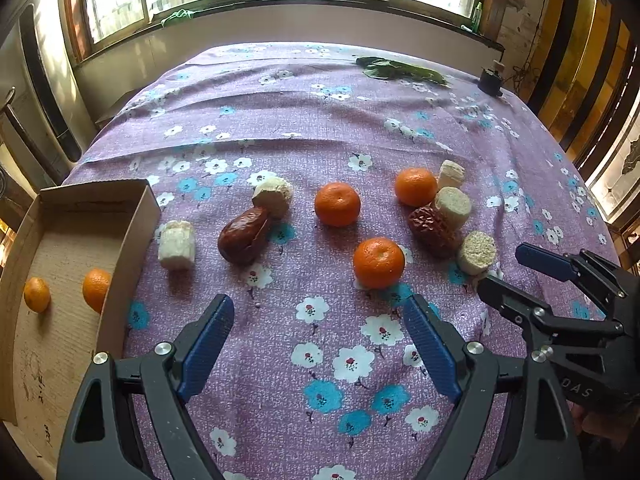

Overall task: Organize fruits
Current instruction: 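Grasp an orange with the left tool while the right tool grasps a round white cake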

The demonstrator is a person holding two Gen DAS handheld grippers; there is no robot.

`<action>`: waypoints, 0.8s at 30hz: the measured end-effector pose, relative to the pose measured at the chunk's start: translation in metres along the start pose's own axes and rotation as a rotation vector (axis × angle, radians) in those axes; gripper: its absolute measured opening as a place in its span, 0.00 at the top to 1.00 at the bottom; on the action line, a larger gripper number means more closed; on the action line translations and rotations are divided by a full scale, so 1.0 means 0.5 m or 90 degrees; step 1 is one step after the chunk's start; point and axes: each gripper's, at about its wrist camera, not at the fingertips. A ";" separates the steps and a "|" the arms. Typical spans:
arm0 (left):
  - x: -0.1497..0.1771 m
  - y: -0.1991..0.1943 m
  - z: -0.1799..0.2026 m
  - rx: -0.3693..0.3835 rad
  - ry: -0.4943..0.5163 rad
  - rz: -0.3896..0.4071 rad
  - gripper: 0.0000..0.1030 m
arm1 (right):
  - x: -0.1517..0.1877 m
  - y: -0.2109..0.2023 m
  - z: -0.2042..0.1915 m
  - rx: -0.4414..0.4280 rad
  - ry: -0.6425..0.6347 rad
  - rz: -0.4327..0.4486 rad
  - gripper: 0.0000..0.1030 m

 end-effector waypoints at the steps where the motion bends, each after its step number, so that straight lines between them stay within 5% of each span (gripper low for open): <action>1: -0.001 0.004 0.003 -0.001 0.002 -0.002 0.16 | -0.004 0.008 -0.002 0.003 -0.010 -0.003 0.36; 4: -0.006 0.017 0.008 0.000 0.001 -0.008 0.16 | -0.014 0.032 -0.008 0.011 -0.038 -0.012 0.38; 8: -0.012 0.038 0.014 -0.003 0.000 -0.019 0.16 | -0.022 0.062 -0.008 0.009 -0.055 -0.029 0.63; 19: -0.034 0.082 0.032 0.004 0.009 -0.020 0.17 | -0.023 0.033 0.027 -0.007 -0.009 -0.012 0.64; 20: -0.035 0.085 0.035 0.005 0.013 -0.016 0.20 | -0.023 0.034 0.028 -0.008 -0.009 -0.012 0.64; 24: -0.036 0.088 0.041 0.023 0.025 -0.004 0.62 | -0.021 0.033 0.027 -0.010 -0.011 -0.011 0.64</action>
Point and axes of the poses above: each gripper's, at about its wrist camera, not at the fingertips, and y roughly the way its jaws point, z to its right, x to its underside, and after that the axes turned 7 degrees about y, right-handed
